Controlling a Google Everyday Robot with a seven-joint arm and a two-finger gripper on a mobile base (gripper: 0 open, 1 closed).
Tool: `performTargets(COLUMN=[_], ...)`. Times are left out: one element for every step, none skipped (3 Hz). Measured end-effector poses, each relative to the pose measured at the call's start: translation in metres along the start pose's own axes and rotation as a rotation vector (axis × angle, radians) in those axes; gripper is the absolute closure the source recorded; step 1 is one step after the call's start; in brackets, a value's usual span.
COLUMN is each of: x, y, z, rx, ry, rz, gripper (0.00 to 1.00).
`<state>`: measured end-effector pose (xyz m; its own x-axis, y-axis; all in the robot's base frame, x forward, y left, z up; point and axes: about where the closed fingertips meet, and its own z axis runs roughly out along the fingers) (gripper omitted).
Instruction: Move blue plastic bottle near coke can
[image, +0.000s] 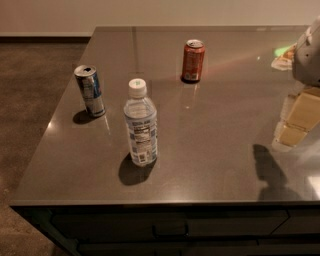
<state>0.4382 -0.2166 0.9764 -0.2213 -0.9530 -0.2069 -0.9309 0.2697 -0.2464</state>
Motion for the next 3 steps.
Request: performTargets(x=[0.0, -0.012, -0.043], y=[0.0, 0.002, 0.01], z=[0.0, 0.002, 0.013], rx=[0.0, 0.008, -0.013], ry=[0.0, -0.037, -0.113], rz=[0.0, -0.023, -0.052], gripper=[0.0, 0.0, 0.0])
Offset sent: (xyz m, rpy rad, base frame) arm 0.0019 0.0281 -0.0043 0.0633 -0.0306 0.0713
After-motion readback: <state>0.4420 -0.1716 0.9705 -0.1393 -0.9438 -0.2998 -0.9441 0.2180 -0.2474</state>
